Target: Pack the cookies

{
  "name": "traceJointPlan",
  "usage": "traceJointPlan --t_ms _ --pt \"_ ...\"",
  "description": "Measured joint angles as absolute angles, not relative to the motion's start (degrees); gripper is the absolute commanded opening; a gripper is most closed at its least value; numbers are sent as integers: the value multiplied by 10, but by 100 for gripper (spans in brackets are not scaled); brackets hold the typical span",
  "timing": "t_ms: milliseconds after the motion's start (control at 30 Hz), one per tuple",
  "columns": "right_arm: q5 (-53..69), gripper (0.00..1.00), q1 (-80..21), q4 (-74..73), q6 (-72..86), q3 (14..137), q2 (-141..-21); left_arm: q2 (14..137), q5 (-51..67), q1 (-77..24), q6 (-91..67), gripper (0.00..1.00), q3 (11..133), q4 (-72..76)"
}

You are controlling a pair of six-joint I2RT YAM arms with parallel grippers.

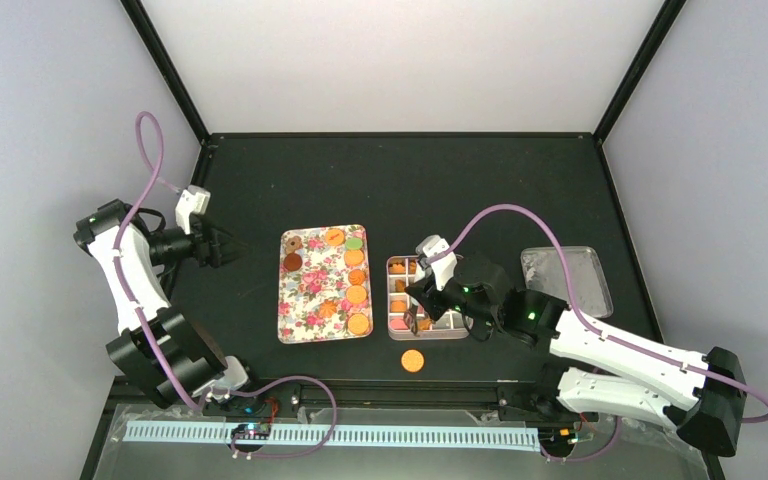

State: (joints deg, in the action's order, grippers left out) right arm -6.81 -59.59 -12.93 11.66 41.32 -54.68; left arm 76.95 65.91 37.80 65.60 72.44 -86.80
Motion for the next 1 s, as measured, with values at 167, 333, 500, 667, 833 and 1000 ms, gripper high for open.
traceJointPlan --t_ms 167,333,500,667,833,1000 --pt "-76 39 -596 -130 110 413 -547 769 660 378 662 88 724 -873" --pt "-80 41 -596 -130 105 413 -547 769 660 378 665 88 724 -876" --pt "-84 39 -596 -132 103 414 -546 769 660 378 665 88 724 -877" --pt "-86 38 -596 -137 93 420 -539 769 660 378 665 88 725 -877" --pt "-77 38 -596 -129 77 458 -550 771 660 378 665 89 726 -878" --pt "-31 39 -596 -77 69 532 -633 779 643 378 655 99 735 -880"
